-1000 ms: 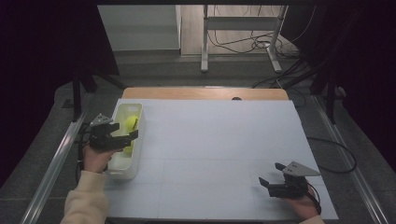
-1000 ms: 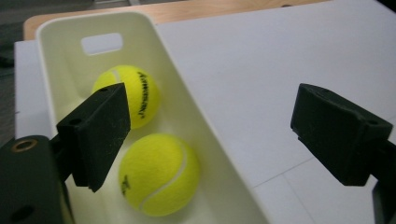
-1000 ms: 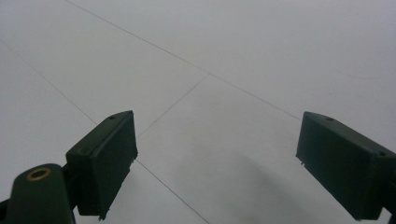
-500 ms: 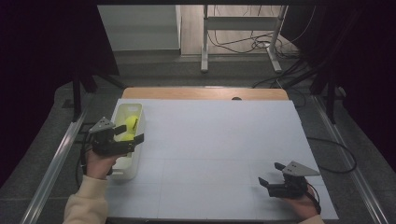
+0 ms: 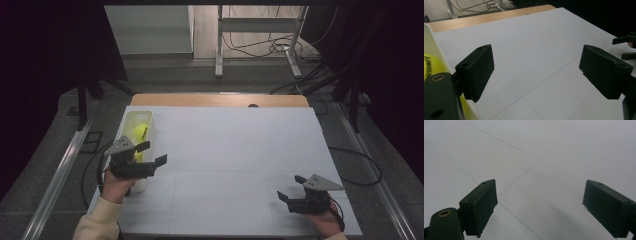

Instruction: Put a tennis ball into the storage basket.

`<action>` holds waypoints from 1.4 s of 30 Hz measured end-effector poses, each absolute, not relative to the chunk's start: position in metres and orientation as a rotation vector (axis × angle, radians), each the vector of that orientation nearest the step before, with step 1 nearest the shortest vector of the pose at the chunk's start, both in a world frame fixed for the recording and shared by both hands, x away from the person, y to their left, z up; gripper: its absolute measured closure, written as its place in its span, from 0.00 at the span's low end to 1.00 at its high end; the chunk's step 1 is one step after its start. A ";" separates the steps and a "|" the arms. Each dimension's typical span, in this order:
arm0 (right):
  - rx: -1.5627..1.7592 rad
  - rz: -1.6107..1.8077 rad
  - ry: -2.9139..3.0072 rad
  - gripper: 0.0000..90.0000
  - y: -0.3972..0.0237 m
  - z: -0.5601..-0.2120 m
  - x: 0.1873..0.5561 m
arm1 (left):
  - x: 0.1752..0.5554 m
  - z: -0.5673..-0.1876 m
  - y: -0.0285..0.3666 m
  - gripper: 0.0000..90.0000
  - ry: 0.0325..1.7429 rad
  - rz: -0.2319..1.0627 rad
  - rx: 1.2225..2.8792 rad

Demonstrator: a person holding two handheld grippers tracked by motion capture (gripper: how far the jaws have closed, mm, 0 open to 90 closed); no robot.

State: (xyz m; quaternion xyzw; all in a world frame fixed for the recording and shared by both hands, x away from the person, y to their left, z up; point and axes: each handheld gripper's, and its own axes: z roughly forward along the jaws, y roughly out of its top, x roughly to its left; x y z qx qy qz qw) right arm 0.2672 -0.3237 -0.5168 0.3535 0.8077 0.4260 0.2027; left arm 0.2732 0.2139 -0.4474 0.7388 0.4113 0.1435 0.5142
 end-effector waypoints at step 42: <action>0.902 1.301 2.314 0.14 -0.315 -0.515 0.257 | 0.219 -0.509 0.176 0.15 0.875 0.362 1.936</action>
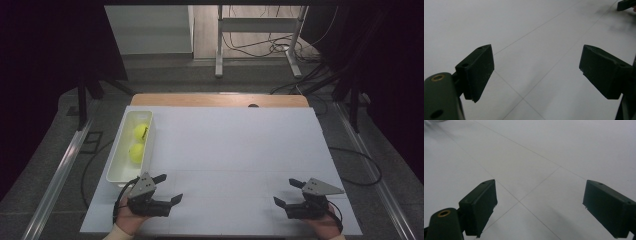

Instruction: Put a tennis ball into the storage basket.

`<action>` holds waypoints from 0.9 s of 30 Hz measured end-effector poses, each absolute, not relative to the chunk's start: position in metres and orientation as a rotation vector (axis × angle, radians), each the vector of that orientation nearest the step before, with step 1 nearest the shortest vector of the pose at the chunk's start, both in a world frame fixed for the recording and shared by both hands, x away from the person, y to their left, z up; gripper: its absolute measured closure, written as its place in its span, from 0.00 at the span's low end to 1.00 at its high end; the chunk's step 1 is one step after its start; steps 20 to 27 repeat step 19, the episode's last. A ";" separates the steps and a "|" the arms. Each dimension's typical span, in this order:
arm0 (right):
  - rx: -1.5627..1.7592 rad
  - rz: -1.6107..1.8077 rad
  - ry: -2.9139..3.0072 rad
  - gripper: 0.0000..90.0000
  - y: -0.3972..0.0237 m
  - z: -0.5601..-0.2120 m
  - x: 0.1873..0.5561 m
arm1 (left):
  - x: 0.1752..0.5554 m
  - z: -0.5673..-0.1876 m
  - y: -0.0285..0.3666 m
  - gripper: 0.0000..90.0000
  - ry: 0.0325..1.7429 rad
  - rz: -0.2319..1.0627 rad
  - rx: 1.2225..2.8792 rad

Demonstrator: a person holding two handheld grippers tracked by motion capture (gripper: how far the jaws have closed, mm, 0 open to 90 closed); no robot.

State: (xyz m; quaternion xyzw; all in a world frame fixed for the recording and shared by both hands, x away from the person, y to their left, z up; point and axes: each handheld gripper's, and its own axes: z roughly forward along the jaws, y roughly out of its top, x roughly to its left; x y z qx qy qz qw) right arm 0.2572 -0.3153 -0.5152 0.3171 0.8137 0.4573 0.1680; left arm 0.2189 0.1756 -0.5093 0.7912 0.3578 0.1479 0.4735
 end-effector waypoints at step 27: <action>0.886 1.296 2.335 0.14 -0.314 -0.517 0.256 | 0.225 -0.510 0.176 0.15 0.879 0.357 1.933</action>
